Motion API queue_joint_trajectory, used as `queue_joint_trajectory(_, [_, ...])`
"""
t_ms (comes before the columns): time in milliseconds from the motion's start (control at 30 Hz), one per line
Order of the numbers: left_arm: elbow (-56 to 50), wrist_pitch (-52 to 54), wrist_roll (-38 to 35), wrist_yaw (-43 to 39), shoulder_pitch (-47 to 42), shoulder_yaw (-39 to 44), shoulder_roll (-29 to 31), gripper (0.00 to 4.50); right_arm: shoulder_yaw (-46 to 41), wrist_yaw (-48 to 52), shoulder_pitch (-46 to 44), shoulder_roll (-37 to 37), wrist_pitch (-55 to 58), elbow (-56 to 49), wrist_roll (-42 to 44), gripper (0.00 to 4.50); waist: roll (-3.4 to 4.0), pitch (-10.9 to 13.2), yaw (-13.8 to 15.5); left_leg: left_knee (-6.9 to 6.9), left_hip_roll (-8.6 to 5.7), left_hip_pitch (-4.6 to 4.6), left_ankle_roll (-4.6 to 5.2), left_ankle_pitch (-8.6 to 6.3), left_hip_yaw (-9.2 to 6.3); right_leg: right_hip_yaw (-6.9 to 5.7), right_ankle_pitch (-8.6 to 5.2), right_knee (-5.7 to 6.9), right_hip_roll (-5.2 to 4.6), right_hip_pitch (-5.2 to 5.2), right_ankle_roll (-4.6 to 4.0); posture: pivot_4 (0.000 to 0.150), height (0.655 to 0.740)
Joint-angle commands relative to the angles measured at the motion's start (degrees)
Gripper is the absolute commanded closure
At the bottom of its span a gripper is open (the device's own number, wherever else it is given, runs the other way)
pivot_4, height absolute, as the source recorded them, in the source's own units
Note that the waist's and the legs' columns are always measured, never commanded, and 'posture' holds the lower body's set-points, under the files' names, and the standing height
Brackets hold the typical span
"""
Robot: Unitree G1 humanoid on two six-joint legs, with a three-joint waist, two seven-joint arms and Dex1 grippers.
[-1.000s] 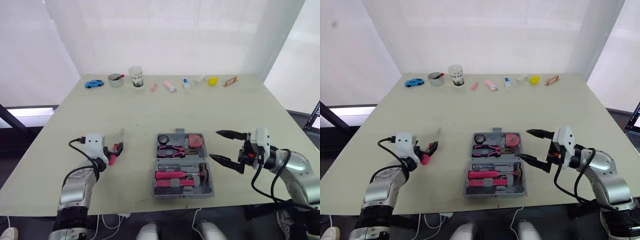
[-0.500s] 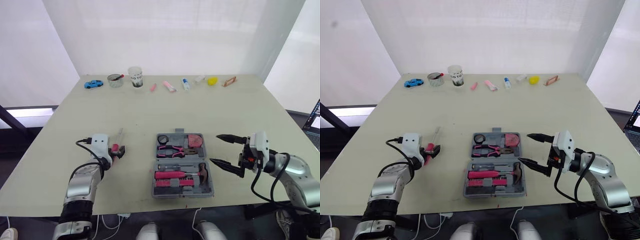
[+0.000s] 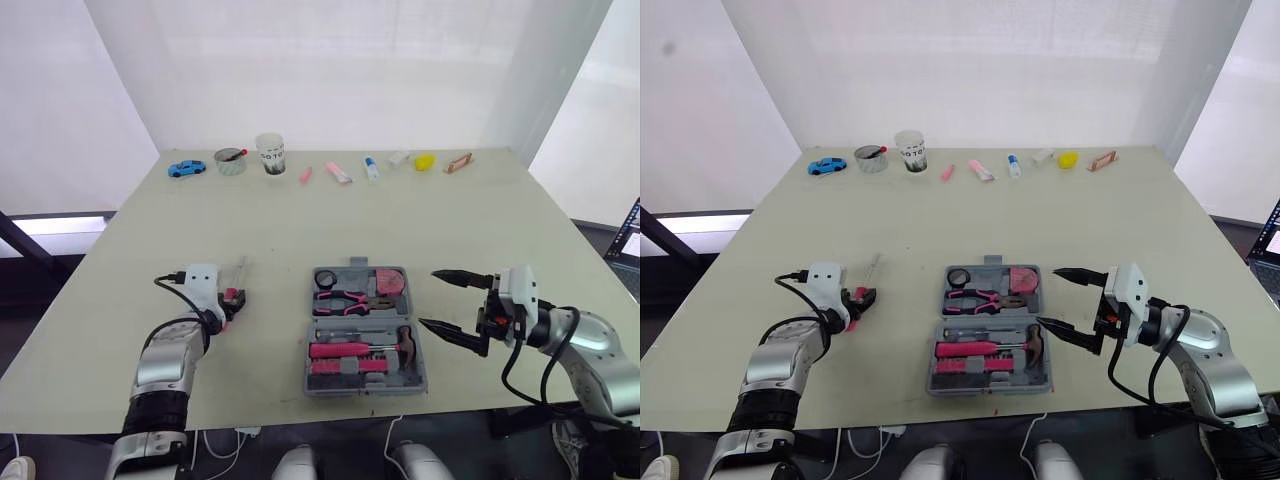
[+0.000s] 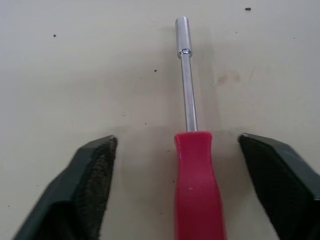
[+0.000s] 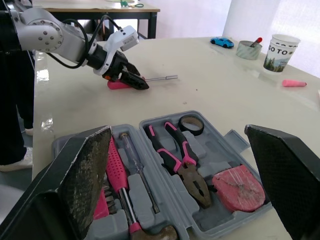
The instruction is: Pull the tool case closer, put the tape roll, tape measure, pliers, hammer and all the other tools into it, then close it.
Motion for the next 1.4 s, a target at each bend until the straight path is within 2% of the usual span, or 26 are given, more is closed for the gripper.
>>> queue_joint_trajectory(33, [-0.09,1.56,-0.21,0.29,-0.42,0.53,-0.05,2.75,-0.80,-0.31,-1.28,-0.54,-0.95,-1.65,-0.37,0.00,0.00,0.00,-0.01,0.00,0.00,0.00,0.00,0.00,0.00,0.00,0.00,0.00,0.00,0.00,0.00,0.150,0.7400])
queue_joint_trajectory(100, [-0.28,2.42,-0.72,0.47,-0.50,0.77,-0.62,3.39,-0.87,-0.46,-1.47,-0.49,-0.85,-1.61,-0.42,0.00,0.00,0.00,-0.01,0.00,0.00,0.00,0.00,0.00,0.00,0.00,0.00,0.00,0.00,0.00,0.00,0.150,0.7400])
queue_joint_trajectory(133, [-0.38,2.56,-0.76,0.50,-0.48,0.70,-0.76,3.90,-0.90,-0.51,-1.53,-0.45,-0.74,-1.65,-0.42,0.00,0.01,0.00,0.00,0.00,0.00,0.00,0.00,0.00,0.00,0.00,0.00,0.00,0.00,0.00,0.00,0.150,0.7400])
queue_joint_trajectory(167, [-0.45,2.70,-0.81,0.55,-0.48,0.72,-0.88,3.93,-0.91,-0.55,-1.58,-0.41,-0.62,-1.73,-0.39,0.00,0.01,-0.01,-0.01,0.00,0.00,0.01,0.00,0.00,0.00,0.00,0.00,0.00,0.00,0.00,0.00,0.150,0.7400])
queue_joint_trajectory(500, [-0.68,0.15,-1.27,0.23,-0.40,1.90,-1.10,3.93,-0.93,-0.86,-2.14,-0.22,0.87,-2.79,0.81,0.00,0.01,0.00,0.01,0.00,0.00,0.00,0.00,0.00,0.00,0.00,0.00,0.00,0.00,0.00,0.00,0.150,0.7400])
queue_joint_trajectory(667, [-2.31,-7.47,-0.21,-1.97,-0.31,0.98,0.10,3.93,-1.18,-0.92,-2.40,0.03,1.38,-3.24,1.81,0.00,-0.01,0.01,0.03,0.00,0.00,-0.02,0.00,0.00,-0.02,-0.01,0.00,-0.01,0.00,0.00,0.00,0.150,0.7400])
queue_joint_trajectory(900, [-7.74,-7.68,-2.34,-15.30,2.64,-0.54,7.77,3.93,-1.17,0.64,-2.13,-0.15,0.98,-2.93,3.00,0.00,-0.03,0.02,-0.09,-0.01,0.00,-0.03,0.00,0.00,-0.01,0.00,-0.01,-0.03,-0.01,-0.01,-0.01,0.150,0.7400])
queue_joint_trajectory(1033, [-9.76,-6.13,-2.49,-23.07,3.26,-1.87,14.42,3.93,-1.82,3.32,-1.47,-0.51,3.33,-3.19,7.31,0.00,-0.03,0.06,-0.10,-0.04,0.01,-0.03,0.00,0.00,0.00,-0.01,-0.03,-0.03,-0.01,-0.05,-0.04,0.150,0.7400])
queue_joint_trajectory(1400, [-16.44,-8.34,-2.34,-34.86,2.17,-7.07,19.68,3.93,-3.41,5.51,-0.47,-1.38,4.17,-1.72,8.92,0.00,-0.05,0.10,0.02,-0.04,0.01,-0.07,0.00,0.00,0.04,-0.01,-0.05,-0.05,-0.06,-0.08,-0.07,0.150,0.7400])
